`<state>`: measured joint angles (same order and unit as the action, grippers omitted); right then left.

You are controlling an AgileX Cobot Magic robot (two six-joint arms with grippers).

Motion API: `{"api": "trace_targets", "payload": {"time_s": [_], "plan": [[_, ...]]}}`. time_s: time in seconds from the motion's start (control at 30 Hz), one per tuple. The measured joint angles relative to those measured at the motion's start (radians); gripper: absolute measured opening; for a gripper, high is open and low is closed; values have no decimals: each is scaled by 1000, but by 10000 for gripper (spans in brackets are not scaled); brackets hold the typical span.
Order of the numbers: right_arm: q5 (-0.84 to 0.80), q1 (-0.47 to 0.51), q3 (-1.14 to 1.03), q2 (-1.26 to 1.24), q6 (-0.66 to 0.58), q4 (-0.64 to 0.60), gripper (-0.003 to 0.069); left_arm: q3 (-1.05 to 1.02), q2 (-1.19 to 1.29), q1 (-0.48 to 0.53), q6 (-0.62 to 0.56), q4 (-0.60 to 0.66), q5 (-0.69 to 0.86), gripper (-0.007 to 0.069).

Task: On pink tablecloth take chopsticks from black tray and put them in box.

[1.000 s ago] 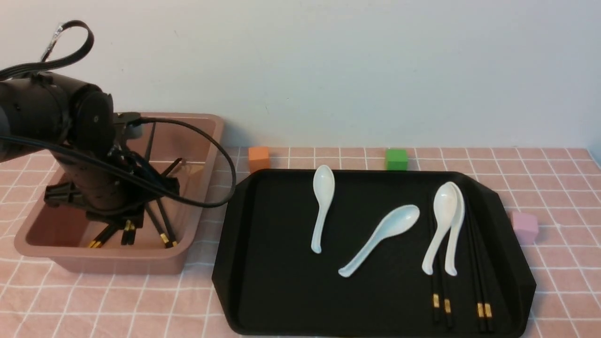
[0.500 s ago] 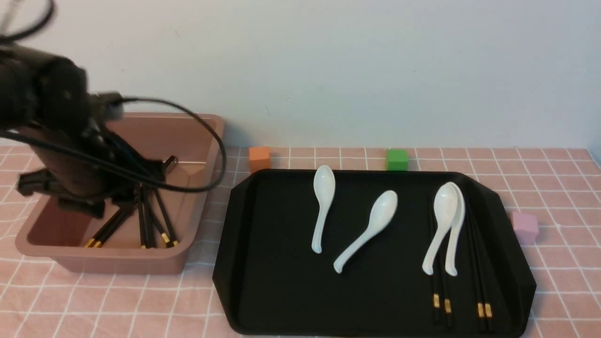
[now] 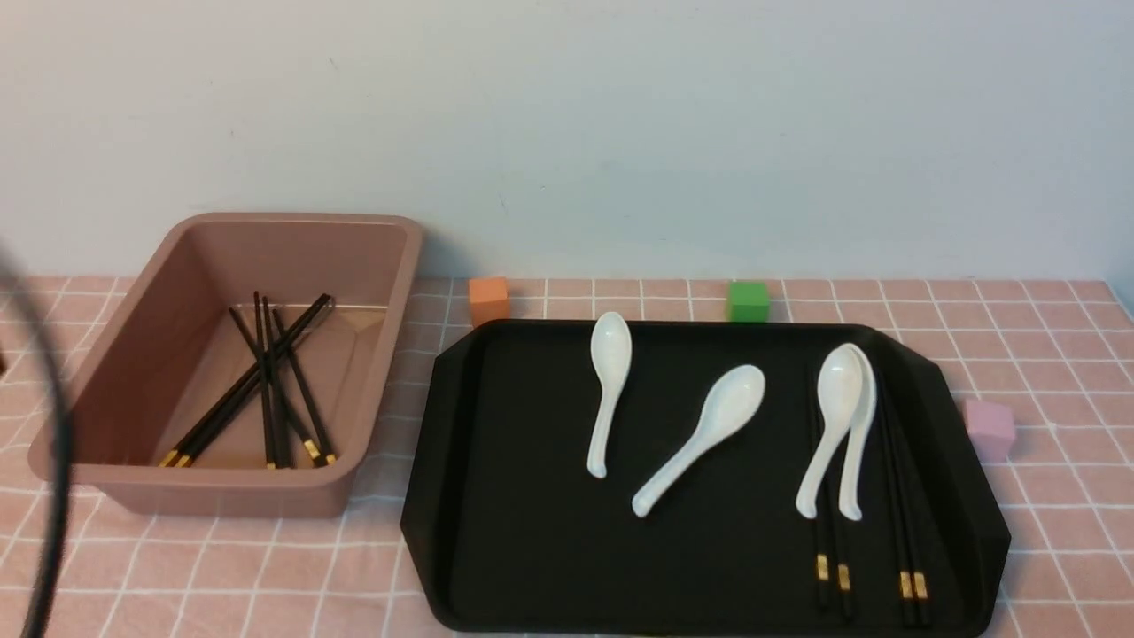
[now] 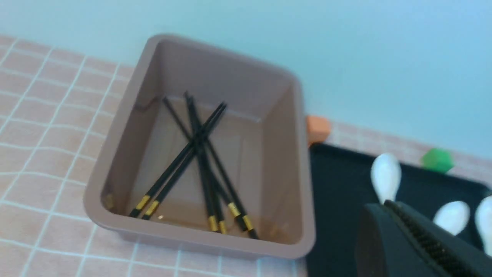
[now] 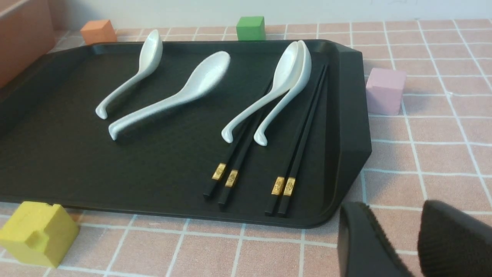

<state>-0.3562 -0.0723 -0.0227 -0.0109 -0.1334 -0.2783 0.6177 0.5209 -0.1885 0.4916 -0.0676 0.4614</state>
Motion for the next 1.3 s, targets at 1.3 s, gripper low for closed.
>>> {"api": "trace_targets", "payload": {"time_s": [1.3], "plan": [[0, 0, 0, 0, 0, 1, 240, -612, -530, 235, -241, 133, -157, -13]]}}
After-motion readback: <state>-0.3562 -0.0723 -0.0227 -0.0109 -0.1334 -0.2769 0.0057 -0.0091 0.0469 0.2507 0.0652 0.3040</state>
